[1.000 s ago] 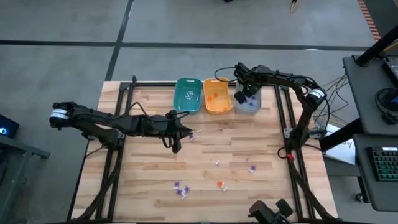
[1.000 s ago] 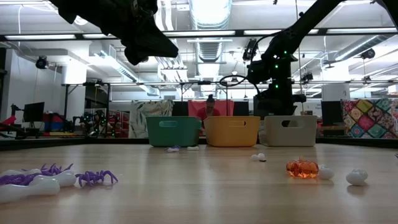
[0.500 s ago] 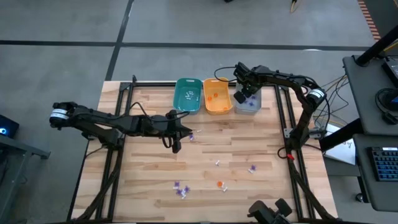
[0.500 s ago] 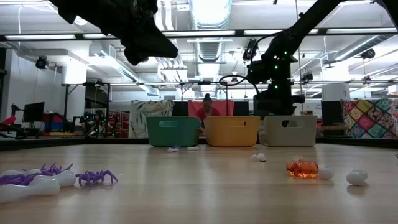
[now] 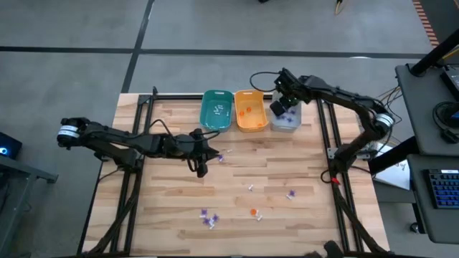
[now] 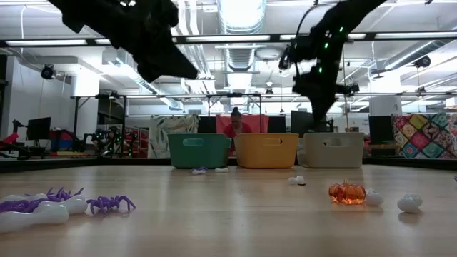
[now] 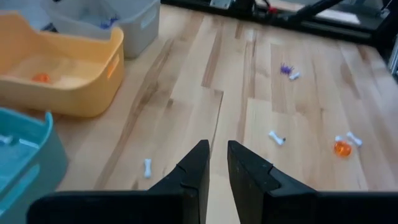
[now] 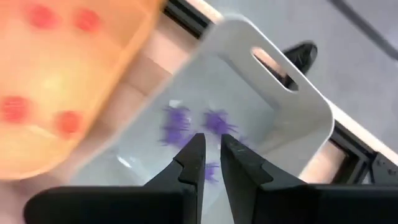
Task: Sort Halloween decoration
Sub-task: Put the purple spider toy into the gray bin
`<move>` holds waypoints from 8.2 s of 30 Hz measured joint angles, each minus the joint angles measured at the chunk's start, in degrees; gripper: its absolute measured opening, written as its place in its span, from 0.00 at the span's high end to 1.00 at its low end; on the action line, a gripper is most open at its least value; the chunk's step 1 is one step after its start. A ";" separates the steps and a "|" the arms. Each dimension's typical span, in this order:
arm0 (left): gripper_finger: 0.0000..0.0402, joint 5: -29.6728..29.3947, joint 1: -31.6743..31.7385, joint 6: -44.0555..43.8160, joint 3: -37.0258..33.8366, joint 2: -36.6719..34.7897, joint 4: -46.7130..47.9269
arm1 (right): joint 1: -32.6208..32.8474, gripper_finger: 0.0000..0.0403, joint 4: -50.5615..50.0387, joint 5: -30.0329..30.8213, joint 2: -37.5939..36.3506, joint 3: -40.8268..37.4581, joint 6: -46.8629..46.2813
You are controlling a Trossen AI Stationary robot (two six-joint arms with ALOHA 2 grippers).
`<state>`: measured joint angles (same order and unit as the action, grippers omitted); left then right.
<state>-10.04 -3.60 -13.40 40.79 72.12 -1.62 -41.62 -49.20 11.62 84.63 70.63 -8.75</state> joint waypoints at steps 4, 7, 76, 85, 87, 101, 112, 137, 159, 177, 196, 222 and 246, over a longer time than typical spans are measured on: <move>0.90 0.04 -0.02 -2.87 -1.87 0.02 0.10 | 5.43 0.89 1.87 0.41 -7.55 -2.57 -1.51; 0.90 0.61 -0.09 -5.24 -2.90 0.02 -0.03 | 10.44 0.89 6.16 0.44 -13.32 -6.50 -2.26; 0.71 -5.88 -33.51 -36.27 -0.65 24.61 0.14 | 41.50 0.89 35.35 0.20 -27.81 -25.83 4.74; 0.89 -5.81 -33.48 -35.79 -0.63 24.55 1.68 | 41.50 0.89 35.33 0.20 -27.81 -25.83 4.23; 0.93 -5.70 -33.48 -35.75 -0.63 24.55 1.84 | 41.50 0.89 35.33 0.20 -27.81 -25.83 4.23; 1.00 -8.52 -33.48 -33.95 -0.95 22.66 4.23 | 41.50 0.89 35.32 0.20 -27.81 -25.83 4.35; 1.00 -17.20 -33.38 -30.58 -0.45 17.56 6.18 | 41.50 0.89 36.99 0.18 -27.15 -25.85 2.75; 1.00 -36.04 -19.36 -16.85 -0.34 15.26 -4.31 | 41.48 0.89 74.80 -11.77 3.76 -25.76 8.98; 1.00 -38.95 -18.40 -11.05 -0.30 15.47 -12.97 | 41.48 0.53 72.21 -18.12 10.74 -16.48 6.21; 1.00 -39.11 -18.40 -11.03 -0.30 15.47 -13.41 | 41.48 0.96 72.09 -18.08 12.80 -14.62 6.40; 0.75 -37.03 -18.47 -10.18 -0.30 15.26 -13.91 | 37.98 0.97 57.88 -17.54 8.90 -14.05 7.35; 0.57 -37.40 -18.47 -9.61 -0.30 15.21 -13.83 | 4.45 0.98 -3.80 -5.46 5.63 7.32 34.56; 0.58 -37.59 -18.10 -9.61 -0.30 15.91 -14.26 | -12.27 0.81 0.71 -7.15 14.18 4.03 26.24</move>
<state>-47.64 -21.69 -23.00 40.49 88.03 -15.88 -53.89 -48.49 4.47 98.80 74.65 17.50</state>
